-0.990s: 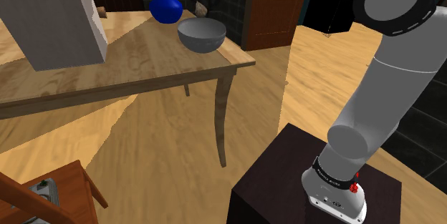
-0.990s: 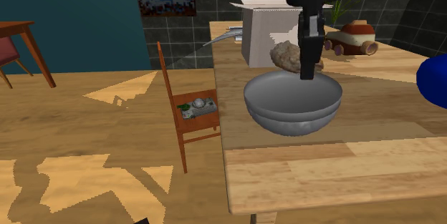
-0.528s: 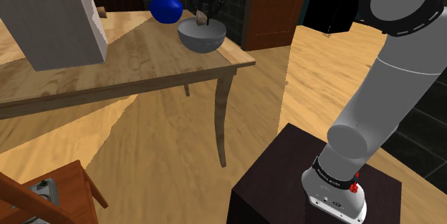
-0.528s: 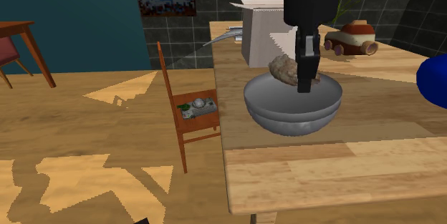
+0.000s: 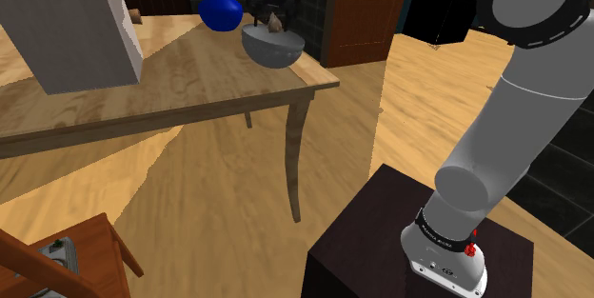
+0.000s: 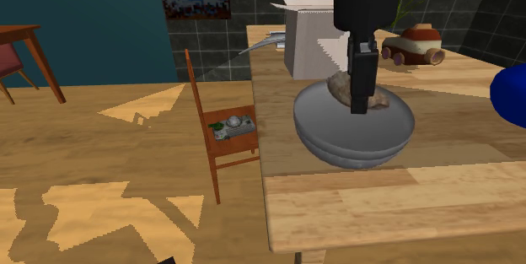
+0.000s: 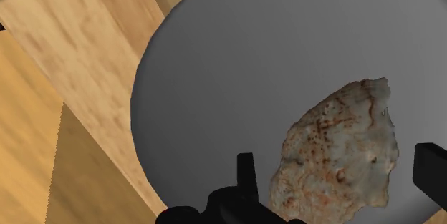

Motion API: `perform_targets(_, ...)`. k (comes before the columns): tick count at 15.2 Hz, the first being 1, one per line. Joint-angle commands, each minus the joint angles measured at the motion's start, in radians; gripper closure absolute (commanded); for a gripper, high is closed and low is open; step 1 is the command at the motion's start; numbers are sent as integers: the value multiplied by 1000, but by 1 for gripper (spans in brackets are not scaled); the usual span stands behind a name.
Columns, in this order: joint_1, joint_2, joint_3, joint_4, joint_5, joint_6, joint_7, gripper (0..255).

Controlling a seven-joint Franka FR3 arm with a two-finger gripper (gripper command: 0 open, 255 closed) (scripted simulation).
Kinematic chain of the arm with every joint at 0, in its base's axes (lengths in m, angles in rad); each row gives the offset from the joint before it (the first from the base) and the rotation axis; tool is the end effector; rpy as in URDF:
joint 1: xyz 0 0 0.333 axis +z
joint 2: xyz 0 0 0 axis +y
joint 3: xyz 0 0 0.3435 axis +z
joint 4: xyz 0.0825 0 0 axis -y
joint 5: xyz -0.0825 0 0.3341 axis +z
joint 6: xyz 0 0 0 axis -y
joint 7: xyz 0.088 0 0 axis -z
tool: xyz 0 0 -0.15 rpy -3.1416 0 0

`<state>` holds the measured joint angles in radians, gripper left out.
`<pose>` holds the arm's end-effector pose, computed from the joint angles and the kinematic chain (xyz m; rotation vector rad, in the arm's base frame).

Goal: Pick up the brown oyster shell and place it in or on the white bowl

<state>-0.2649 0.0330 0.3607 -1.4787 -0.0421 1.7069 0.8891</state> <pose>0.5356 0.0419 0.6468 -2.8242 1.1825 -0.2892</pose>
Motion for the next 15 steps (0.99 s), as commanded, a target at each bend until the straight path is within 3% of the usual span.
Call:
perform_targets(1, 0, 0, 0, 0, 0, 0, 0, 0)
perform_targets(3, 0, 0, 0, 0, 0, 0, 0, 0)
perform_targets(7, 8, 30, 6, 168, -13, -140, 6, 0)
perform_targets(15, 8, 30, 6, 168, -13, -140, 6, 0)
